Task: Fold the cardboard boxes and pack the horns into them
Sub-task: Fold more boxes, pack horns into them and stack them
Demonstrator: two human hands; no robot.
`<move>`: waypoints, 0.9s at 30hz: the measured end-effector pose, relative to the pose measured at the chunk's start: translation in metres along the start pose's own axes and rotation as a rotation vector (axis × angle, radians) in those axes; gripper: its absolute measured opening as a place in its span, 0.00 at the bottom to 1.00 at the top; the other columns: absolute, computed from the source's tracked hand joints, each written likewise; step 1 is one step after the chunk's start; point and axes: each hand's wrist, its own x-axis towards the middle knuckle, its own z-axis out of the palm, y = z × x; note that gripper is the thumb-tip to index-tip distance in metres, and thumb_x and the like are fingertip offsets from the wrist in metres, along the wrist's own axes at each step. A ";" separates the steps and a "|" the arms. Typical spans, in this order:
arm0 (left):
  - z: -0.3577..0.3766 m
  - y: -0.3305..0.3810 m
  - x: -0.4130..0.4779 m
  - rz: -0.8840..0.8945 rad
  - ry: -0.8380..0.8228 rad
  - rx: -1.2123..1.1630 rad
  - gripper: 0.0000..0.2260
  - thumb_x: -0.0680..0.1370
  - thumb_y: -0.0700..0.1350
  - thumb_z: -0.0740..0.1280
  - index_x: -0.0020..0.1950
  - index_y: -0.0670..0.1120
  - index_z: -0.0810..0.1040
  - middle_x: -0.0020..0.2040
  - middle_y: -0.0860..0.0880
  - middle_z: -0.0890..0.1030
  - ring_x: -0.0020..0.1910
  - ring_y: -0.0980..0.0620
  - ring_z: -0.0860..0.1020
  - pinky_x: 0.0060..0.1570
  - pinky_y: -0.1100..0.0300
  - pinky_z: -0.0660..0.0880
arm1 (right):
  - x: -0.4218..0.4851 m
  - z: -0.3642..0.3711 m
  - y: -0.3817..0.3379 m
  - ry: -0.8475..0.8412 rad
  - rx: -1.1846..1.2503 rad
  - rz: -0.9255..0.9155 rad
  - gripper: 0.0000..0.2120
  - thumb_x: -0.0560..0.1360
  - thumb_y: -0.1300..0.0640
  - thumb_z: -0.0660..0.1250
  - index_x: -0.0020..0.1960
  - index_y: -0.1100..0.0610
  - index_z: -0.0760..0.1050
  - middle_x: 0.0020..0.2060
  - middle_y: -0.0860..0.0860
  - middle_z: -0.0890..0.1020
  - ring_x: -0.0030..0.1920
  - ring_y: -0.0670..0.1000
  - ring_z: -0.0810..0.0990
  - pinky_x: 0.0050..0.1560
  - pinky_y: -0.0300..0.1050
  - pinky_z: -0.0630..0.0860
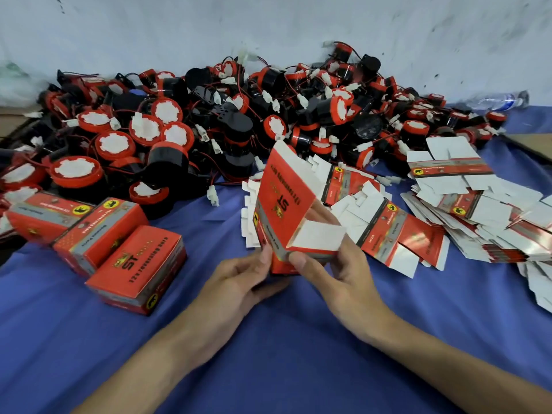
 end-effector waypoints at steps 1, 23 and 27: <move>-0.002 0.001 0.000 -0.005 -0.012 -0.026 0.14 0.78 0.53 0.64 0.55 0.47 0.84 0.59 0.44 0.82 0.62 0.48 0.78 0.59 0.57 0.77 | 0.001 0.000 -0.002 -0.016 -0.033 -0.032 0.21 0.72 0.48 0.68 0.63 0.33 0.71 0.72 0.47 0.68 0.72 0.46 0.67 0.70 0.52 0.67; -0.004 0.013 -0.005 0.097 -0.086 -0.281 0.42 0.67 0.66 0.72 0.73 0.43 0.68 0.69 0.41 0.74 0.67 0.41 0.73 0.54 0.53 0.78 | -0.002 -0.001 0.000 -0.225 -0.889 -0.369 0.23 0.75 0.49 0.69 0.66 0.59 0.74 0.75 0.56 0.62 0.74 0.55 0.61 0.70 0.53 0.66; -0.010 0.013 -0.004 0.032 -0.103 -0.373 0.33 0.71 0.65 0.66 0.68 0.45 0.75 0.68 0.42 0.75 0.66 0.42 0.75 0.57 0.49 0.76 | -0.003 -0.001 -0.002 -0.273 -0.924 -0.358 0.21 0.77 0.49 0.66 0.65 0.58 0.75 0.74 0.57 0.62 0.73 0.56 0.64 0.69 0.52 0.67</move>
